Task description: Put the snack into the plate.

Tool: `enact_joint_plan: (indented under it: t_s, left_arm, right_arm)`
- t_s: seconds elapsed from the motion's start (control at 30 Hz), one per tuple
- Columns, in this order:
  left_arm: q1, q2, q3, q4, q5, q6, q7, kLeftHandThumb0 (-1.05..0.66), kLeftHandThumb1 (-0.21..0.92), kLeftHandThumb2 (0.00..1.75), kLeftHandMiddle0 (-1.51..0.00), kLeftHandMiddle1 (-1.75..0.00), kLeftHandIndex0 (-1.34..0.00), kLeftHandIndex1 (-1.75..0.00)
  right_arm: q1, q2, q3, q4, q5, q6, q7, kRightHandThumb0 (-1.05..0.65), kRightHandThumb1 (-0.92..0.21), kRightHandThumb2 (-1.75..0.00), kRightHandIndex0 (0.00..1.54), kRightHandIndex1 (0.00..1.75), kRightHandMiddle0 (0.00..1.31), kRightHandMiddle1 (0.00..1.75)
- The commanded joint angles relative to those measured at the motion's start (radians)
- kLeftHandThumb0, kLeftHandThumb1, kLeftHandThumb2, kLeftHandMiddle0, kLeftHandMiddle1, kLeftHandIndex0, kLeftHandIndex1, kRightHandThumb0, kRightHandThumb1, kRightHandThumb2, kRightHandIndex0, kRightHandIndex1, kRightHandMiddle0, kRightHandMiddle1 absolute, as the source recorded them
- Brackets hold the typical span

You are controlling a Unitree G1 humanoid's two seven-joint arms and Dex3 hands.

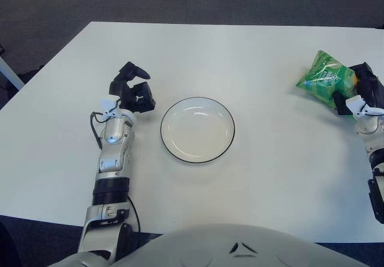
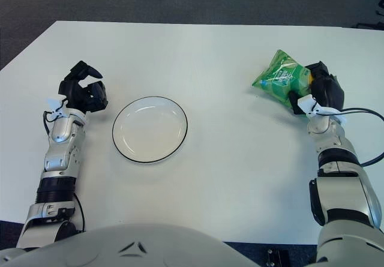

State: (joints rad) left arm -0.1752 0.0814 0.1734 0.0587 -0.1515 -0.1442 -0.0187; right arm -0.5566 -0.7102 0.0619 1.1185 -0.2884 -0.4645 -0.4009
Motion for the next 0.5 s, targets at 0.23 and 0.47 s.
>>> enact_joint_plan:
  t_s: [0.23,0.47]
  left_arm:
    - [0.026,-0.022,-0.001,0.024,-0.012,0.003,0.003,-0.51,0.23,1.43,-1.32,-1.75,-0.69,-1.75]
    - [0.023,-0.014,-0.003,0.028,-0.014,0.005,-0.005,-0.51,0.23,1.43,-1.32,-1.75,-0.69,-1.75]
  right_arm:
    - [0.063,0.143,-0.114,-0.102,0.224,0.113,0.311,0.00,0.04,-1.69,0.89,1.66,0.67,1.75]
    - [0.100,0.216,-0.200,-0.357,0.383,0.309,0.387,0.00,0.01,-1.65,0.89,1.62,0.64,1.75]
